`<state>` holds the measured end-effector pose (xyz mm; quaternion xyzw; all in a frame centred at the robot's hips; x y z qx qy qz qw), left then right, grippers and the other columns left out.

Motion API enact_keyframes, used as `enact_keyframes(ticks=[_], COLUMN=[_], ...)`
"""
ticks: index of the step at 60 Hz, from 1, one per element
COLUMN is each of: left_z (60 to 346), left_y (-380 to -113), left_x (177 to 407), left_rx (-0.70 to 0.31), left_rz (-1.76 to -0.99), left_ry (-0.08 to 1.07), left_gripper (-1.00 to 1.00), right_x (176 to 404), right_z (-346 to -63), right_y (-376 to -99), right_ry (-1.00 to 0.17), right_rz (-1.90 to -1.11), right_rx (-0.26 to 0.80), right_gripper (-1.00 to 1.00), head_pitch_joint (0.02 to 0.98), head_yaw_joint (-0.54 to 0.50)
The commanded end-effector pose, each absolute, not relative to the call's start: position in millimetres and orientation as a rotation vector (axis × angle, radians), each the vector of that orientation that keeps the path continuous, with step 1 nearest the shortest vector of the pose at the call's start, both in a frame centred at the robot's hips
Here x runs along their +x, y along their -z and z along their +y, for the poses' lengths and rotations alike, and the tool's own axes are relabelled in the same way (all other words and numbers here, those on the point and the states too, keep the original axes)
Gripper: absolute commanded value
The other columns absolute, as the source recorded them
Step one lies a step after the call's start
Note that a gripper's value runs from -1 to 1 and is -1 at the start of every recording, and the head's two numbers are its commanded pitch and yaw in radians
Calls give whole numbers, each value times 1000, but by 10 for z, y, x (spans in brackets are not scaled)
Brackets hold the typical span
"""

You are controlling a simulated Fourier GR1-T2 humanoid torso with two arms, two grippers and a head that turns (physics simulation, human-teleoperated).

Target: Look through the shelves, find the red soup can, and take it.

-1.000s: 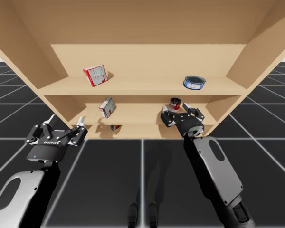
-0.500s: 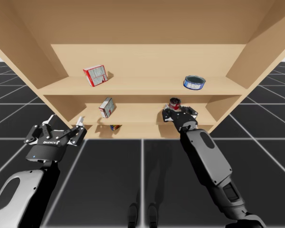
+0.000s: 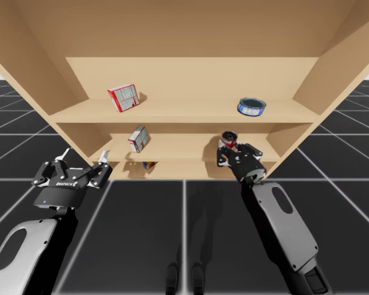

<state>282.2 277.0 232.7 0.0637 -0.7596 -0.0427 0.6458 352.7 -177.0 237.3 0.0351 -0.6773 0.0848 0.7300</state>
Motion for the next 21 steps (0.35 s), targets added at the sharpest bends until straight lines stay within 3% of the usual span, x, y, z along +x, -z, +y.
enact_keyframes(ticks=[1,21], left_z=[2774,2778], left_y=[-2323,-2320], left_x=[2827,2830], left_rx=[144,137], left_rz=[-1728,-1726], left_ry=[97,98], left_gripper=[-1000,-1000], right_x=[3355,2670], right_z=[-1940,-1962], right_y=[-2674,-2752], right_ry=[-107,-169], right_rz=[-1599,-1643], right_rx=[16,63], right_gripper=[1000,1000], head_pitch_joint=[491,482], head_yaw_joint=[-248,-254])
